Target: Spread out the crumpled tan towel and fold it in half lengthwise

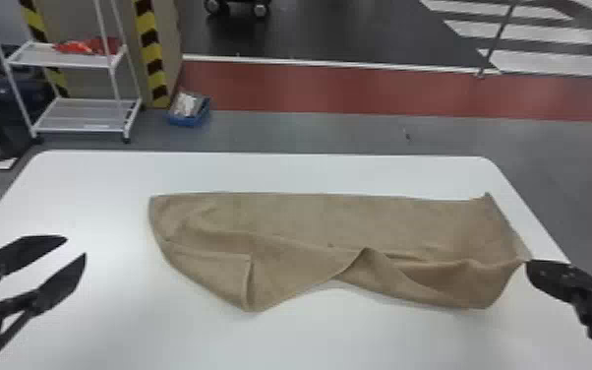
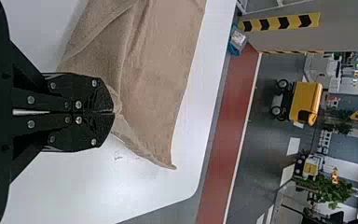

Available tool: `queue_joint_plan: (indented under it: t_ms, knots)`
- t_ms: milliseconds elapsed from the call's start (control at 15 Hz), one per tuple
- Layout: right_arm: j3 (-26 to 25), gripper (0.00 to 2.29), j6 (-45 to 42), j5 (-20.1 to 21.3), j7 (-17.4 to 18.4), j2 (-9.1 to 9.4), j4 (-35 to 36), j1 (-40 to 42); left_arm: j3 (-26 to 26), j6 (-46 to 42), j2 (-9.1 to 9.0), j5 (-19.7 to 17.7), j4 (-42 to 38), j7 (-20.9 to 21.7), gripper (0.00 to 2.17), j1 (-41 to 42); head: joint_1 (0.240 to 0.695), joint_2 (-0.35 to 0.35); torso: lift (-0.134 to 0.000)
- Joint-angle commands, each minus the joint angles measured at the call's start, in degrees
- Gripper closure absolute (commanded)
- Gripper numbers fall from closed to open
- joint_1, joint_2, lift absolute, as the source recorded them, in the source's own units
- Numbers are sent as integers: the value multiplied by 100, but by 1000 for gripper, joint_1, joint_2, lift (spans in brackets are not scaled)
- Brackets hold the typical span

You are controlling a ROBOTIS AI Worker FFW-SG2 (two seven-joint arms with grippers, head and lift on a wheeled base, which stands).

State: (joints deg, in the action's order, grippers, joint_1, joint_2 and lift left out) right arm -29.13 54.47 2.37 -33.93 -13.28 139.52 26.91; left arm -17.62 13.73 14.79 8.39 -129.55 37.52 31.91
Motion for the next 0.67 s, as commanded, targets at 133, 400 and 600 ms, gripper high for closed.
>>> queue_joint_plan:
  t_ms: [133,400,600]
  knots:
    - [-49,1170,-2,-8,0,107,216,245,1436,1119,-38,664,-405,-183,272,61,695,-221,-123]
    - [-14,1166,-19,1,0,221,365,377,2922,1910,-170,1393,-176,-474,272,-686,695,-348,-123]
    - [-49,1166,-19,9,0,291,400,438,3475,2824,-390,1314,-62,-570,275,-1143,695,-350,-123]
